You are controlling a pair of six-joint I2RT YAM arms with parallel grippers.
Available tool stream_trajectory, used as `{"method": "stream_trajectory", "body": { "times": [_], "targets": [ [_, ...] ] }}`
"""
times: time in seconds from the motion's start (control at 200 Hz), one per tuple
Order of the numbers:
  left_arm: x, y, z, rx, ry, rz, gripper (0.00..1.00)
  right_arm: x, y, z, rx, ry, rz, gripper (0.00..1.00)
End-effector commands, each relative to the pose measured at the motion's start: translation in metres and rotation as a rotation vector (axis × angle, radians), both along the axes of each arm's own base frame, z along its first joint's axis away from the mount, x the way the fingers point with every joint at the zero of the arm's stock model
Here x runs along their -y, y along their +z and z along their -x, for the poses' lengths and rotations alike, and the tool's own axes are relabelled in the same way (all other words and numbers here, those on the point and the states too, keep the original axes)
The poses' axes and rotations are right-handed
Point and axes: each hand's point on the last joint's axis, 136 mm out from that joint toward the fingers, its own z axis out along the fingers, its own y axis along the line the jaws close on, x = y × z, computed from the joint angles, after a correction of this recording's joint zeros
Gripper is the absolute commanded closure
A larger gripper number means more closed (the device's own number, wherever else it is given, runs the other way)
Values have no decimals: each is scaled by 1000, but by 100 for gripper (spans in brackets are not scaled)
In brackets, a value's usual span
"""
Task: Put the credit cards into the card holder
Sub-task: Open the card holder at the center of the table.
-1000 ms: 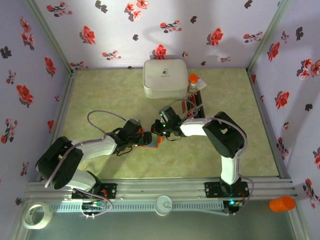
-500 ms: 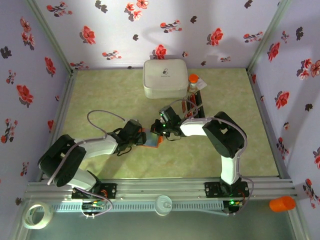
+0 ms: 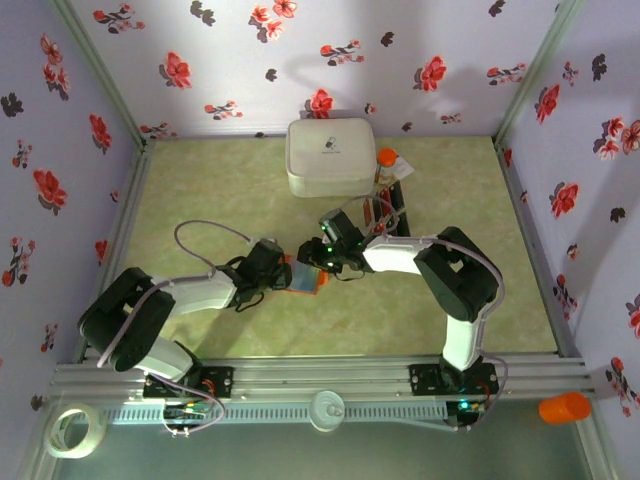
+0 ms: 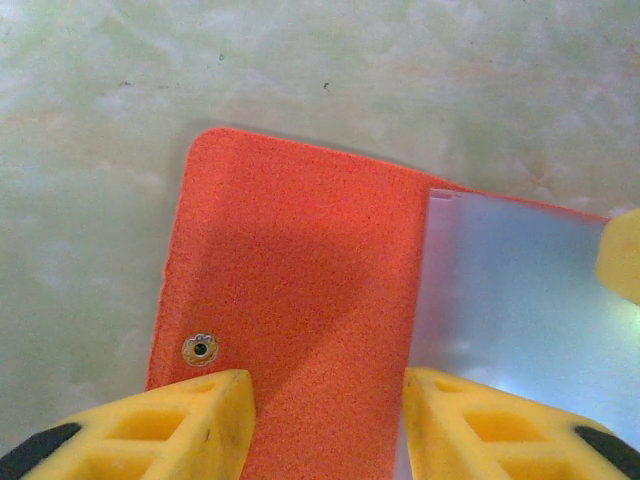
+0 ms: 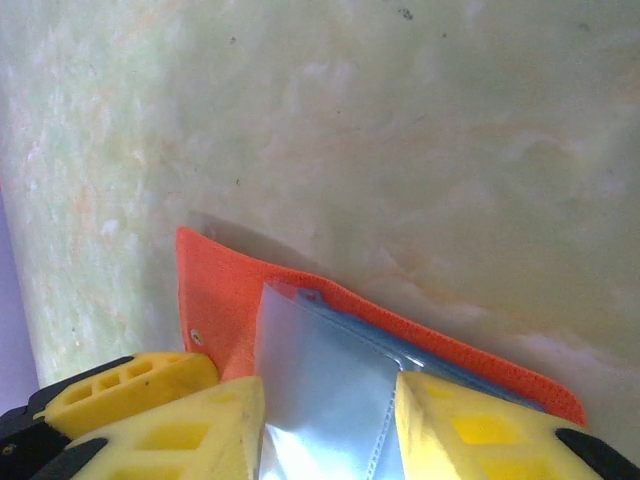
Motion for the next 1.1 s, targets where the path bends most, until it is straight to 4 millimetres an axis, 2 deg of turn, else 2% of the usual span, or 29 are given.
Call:
{"method": "stream_trajectory", "body": {
  "times": [0.0, 0.25, 0.545, 0.65, 0.825, 0.905, 1.015, 1.095],
  "targets": [
    [-13, -45, 37, -169, -35, -63, 56, 5, -1, -2, 1, -16, 15, 56],
    [-12, -45, 36, -166, -38, -62, 56, 1, 4, -1, 2, -11, -5, 52],
    [-7, -34, 32, -146, -43, -46, 55, -20, 14, -5, -23, 9, -109, 67],
    [-6, -25, 29, -128, -42, -31, 52, -27, 17, -6, -31, 9, -144, 68],
    [-2, 0, 26, -79, -33, 23, 38, -32, 28, -6, -34, 11, -185, 67],
    [-2, 16, 23, -45, -21, 57, 27, -34, 33, -6, -32, 10, -197, 65],
    [-8, 38, 17, 2, 18, 98, 1, -39, 41, -2, -33, 13, -216, 57],
    [-14, 53, 15, 32, 50, 124, 0, -43, 44, 0, -38, 9, -235, 53]
  ]
}}
